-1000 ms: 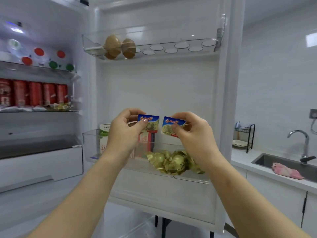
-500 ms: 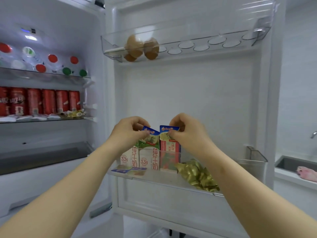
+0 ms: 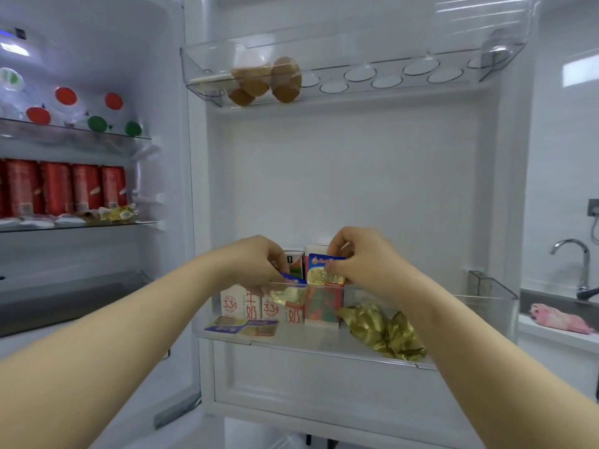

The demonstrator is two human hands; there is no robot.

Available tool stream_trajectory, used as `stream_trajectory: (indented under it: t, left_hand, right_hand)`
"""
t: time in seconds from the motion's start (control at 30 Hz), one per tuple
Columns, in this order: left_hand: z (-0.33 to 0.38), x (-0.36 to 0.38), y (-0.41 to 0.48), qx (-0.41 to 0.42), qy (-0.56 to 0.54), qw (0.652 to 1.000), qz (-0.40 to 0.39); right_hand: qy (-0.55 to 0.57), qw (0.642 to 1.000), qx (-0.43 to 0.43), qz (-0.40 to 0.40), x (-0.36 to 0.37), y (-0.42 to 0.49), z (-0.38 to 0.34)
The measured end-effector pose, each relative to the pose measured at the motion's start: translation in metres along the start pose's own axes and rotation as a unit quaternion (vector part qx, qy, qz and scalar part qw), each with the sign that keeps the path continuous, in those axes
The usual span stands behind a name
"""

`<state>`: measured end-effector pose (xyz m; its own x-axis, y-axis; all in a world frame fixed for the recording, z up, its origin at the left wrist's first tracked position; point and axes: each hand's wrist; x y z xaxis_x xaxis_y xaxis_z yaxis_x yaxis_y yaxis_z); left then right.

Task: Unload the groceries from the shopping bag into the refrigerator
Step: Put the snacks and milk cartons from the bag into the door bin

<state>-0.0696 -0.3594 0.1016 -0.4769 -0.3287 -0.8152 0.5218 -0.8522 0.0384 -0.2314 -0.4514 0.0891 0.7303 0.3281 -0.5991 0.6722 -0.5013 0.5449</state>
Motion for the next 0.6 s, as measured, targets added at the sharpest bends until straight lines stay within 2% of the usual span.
stream_trajectory:
  t: [0.37,0.6]
  left_hand:
    - [0.017,-0.006,0.011,-0.102,0.077,0.979,-0.157]
    - [0.025,0.001,0.017,-0.140,0.118,0.967,-0.177]
  right_hand:
    - [-0.024,0.999,0.034,-0.033,0.000,-0.001,-0.004]
    - [-0.038,0.998,0.028,-0.044,0.000,-0.002,-0.004]
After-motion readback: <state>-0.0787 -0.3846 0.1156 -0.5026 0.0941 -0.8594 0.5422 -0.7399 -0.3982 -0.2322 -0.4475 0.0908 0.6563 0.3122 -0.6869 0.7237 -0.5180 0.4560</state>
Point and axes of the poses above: each hand's wrist, its own y-axis towards the middle knuckle, its own x-axis out of the palm, z = x × y, and after that the axes turned 7 degrees about -x, right-handed
